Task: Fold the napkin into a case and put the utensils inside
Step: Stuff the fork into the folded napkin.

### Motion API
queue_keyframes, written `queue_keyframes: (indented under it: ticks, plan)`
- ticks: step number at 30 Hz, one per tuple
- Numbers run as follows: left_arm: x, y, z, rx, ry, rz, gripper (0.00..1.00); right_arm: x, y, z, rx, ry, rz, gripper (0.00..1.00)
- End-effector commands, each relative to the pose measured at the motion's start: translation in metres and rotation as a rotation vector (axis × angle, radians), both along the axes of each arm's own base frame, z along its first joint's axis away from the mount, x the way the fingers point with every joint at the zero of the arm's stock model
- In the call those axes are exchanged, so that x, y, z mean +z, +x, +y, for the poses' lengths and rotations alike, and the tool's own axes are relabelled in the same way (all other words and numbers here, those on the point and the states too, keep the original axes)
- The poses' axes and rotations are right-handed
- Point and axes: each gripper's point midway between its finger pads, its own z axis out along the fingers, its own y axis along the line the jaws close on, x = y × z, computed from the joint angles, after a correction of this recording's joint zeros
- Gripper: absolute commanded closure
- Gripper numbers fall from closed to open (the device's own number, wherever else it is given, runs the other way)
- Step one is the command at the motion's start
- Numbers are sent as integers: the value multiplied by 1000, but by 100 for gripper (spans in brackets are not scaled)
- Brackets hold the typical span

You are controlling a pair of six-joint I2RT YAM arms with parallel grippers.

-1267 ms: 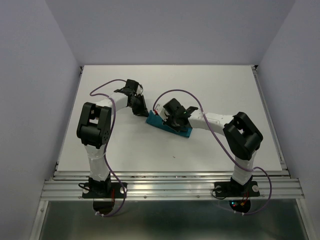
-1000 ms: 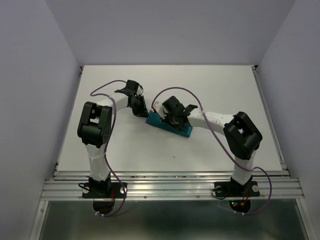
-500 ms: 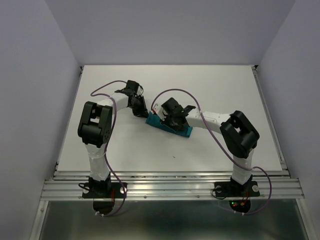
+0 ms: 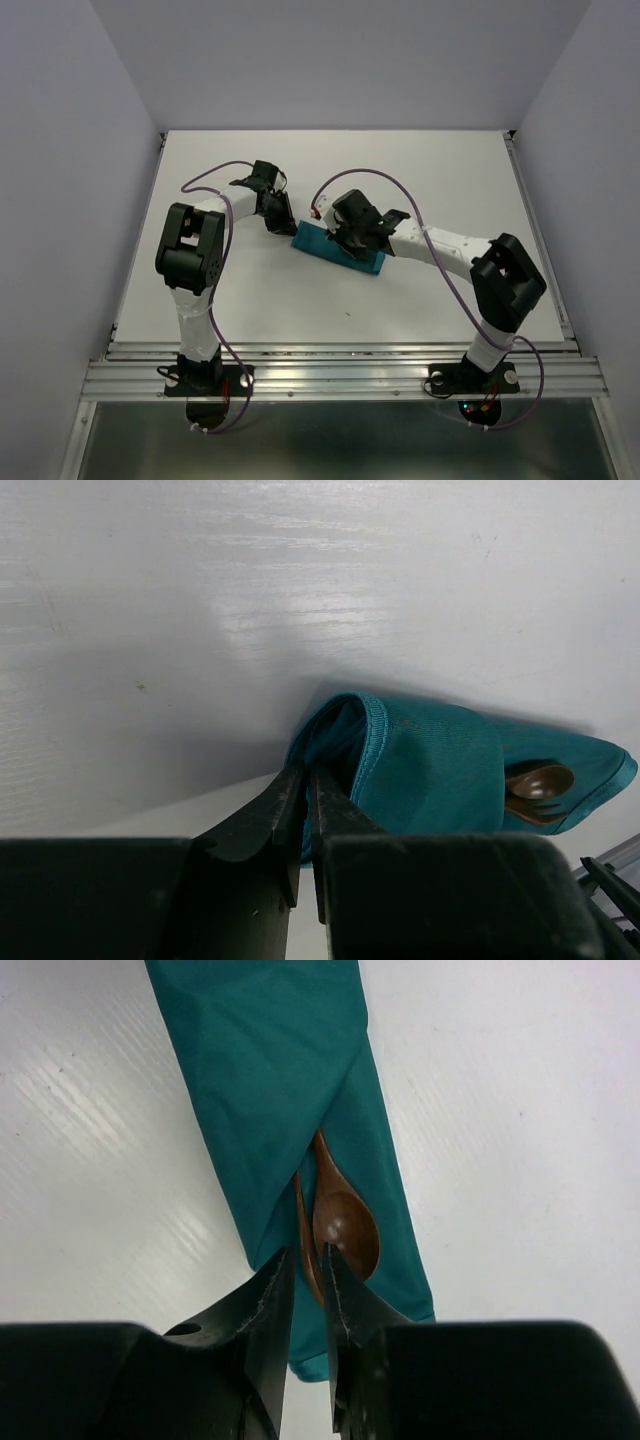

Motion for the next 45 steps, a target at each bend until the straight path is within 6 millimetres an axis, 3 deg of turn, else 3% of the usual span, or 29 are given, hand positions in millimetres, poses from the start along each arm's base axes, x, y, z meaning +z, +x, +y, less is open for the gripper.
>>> queue_keyframes:
  ticks: [1, 4, 7, 11, 30, 37, 42, 45]
  plan:
    - [5, 1, -5, -26, -7, -14, 82, 14, 3, -4, -92, 103, -15, 82]
    - [5, 1, -5, -27, -8, -14, 82, 11, 8, -6, -159, 140, -13, 92]
    - [5, 1, -5, -27, -8, -15, 82, -5, 6, -7, -179, 119, 18, 99]
    - [5, 1, -5, -28, -5, -14, 82, -18, 2, -7, -170, 110, 48, 99]
    - [3, 2, -7, -29, -7, -8, 82, -34, -19, 3, -96, 132, 155, 99]
    - [3, 2, -7, -27, -7, -7, 82, -30, -21, 4, -81, 138, 156, 99]
    - [3, 2, -7, -30, -6, -8, 82, -2, -3, -2, -140, 170, 28, 99]
    - [3, 1, -8, -32, -7, -8, 82, 4, 8, -8, -193, 172, -34, 99]
